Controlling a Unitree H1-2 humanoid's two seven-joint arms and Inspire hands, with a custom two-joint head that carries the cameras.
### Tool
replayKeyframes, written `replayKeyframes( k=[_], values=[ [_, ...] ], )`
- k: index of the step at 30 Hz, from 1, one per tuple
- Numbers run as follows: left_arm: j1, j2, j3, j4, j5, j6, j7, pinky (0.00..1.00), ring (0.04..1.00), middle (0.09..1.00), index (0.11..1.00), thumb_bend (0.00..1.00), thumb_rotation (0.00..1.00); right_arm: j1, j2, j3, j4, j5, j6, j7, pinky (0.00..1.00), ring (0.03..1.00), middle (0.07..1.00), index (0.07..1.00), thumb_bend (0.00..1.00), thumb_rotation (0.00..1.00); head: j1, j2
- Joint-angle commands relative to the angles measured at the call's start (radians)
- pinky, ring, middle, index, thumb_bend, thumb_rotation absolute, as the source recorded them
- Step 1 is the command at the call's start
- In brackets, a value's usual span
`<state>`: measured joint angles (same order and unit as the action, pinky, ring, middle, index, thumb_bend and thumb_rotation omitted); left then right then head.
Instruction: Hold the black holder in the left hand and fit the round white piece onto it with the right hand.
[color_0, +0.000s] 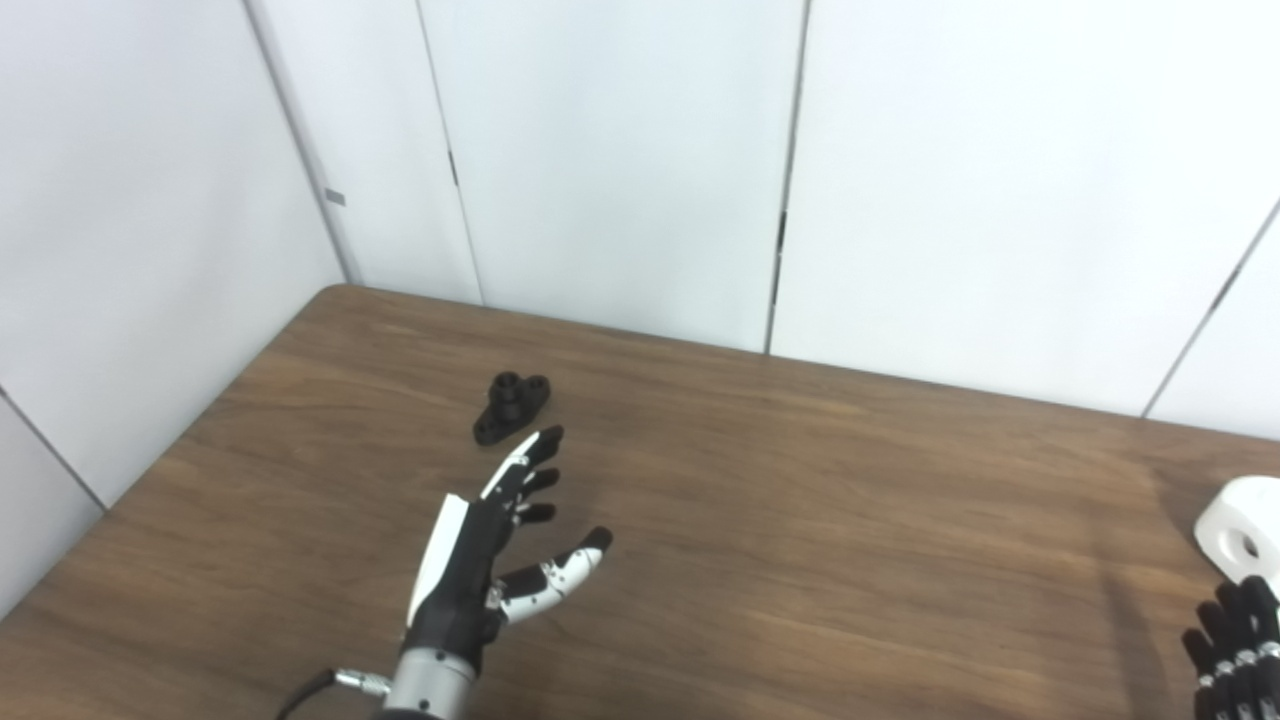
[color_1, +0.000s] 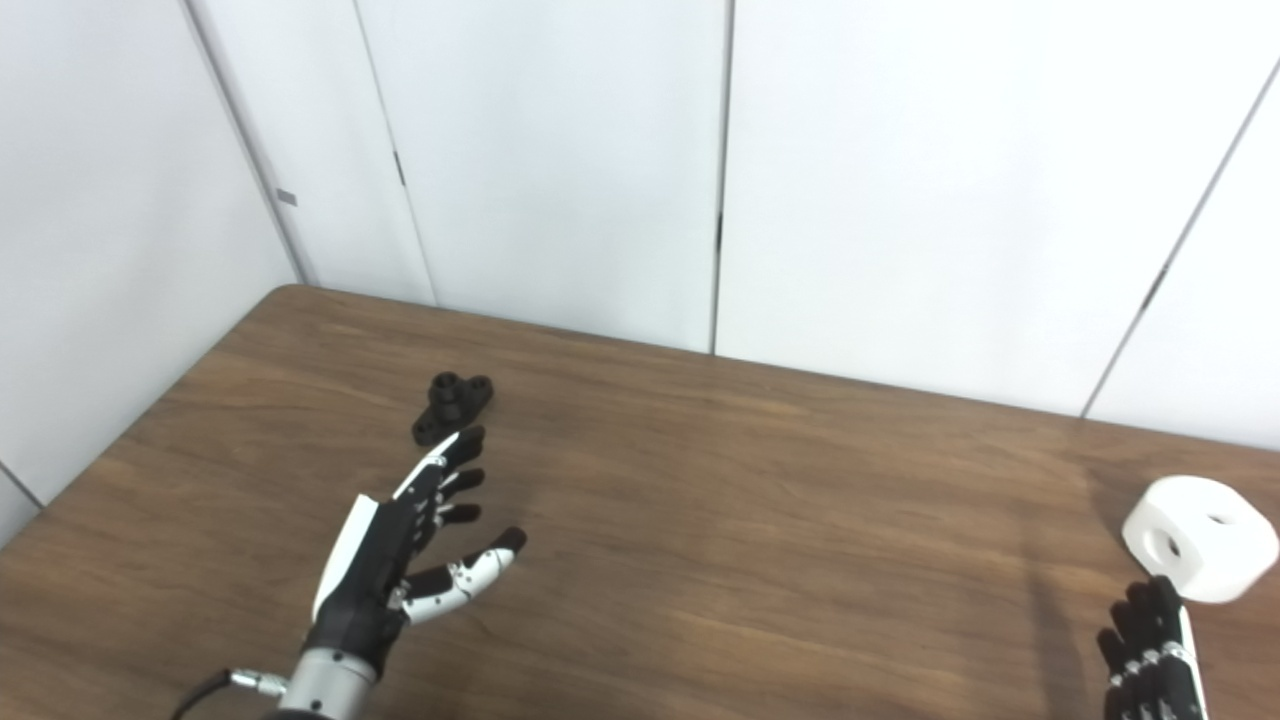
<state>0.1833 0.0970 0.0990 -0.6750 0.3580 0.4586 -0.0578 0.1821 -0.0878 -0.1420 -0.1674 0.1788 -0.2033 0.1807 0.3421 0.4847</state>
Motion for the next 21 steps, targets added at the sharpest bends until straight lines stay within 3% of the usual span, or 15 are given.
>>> replayKeyframes(
  k=[1, 4, 8, 11, 15, 21],
  values=[
    [-0.019, 0.043, 0.034, -0.039, 0.033, 0.008, -0.023, 0.88, 0.917, 0.938, 0.927, 0.52, 0.12, 0.089, -0.007, 0.014, 0.075, 0.004, -0.005, 0.006, 1.0, 1.0, 1.0, 1.0, 0.76, 1.0, 0.0, 0.0],
    [-0.052, 0.071, 0.077, -0.013, 0.098, 0.011, -0.053, 0.82, 0.898, 0.926, 0.92, 0.51, 0.14, 0.087, -0.007, 0.014, 0.075, 0.0, -0.006, 0.008, 1.0, 1.0, 1.0, 1.0, 0.76, 1.0, -0.002, 0.001],
    [-0.086, 0.089, 0.12, 0.038, 0.194, 0.011, -0.089, 0.88, 0.928, 0.943, 0.921, 0.54, 0.18, 0.087, -0.01, 0.015, 0.077, 0.005, -0.007, 0.016, 1.0, 1.0, 1.0, 1.0, 0.74, 1.0, -0.008, 0.004],
    [-0.101, 0.14, 0.1, 0.098, 0.294, 0.003, -0.063, 0.9, 0.961, 0.954, 0.907, 0.57, 0.23, 0.09, -0.011, 0.012, 0.073, 0.006, -0.003, 0.015, 1.0, 1.0, 1.0, 1.0, 0.74, 1.0, -0.013, 0.008],
    [-0.128, 0.195, 0.059, 0.202, 0.453, -0.001, -0.014, 0.94, 0.979, 0.939, 0.875, 0.68, 0.38, 0.094, -0.01, 0.012, 0.06, -0.003, 0.008, 0.007, 1.0, 1.0, 1.0, 1.0, 0.75, 1.0, -0.013, 0.008],
    [-0.18, 0.242, 0.022, 0.316, 0.564, -0.001, 0.013, 0.96, 0.991, 0.939, 0.845, 0.78, 0.5, 0.098, -0.009, 0.013, 0.051, -0.001, 0.014, 0.008, 1.0, 1.0, 1.0, 1.0, 0.74, 1.0, -0.027, 0.016]
  ],
)
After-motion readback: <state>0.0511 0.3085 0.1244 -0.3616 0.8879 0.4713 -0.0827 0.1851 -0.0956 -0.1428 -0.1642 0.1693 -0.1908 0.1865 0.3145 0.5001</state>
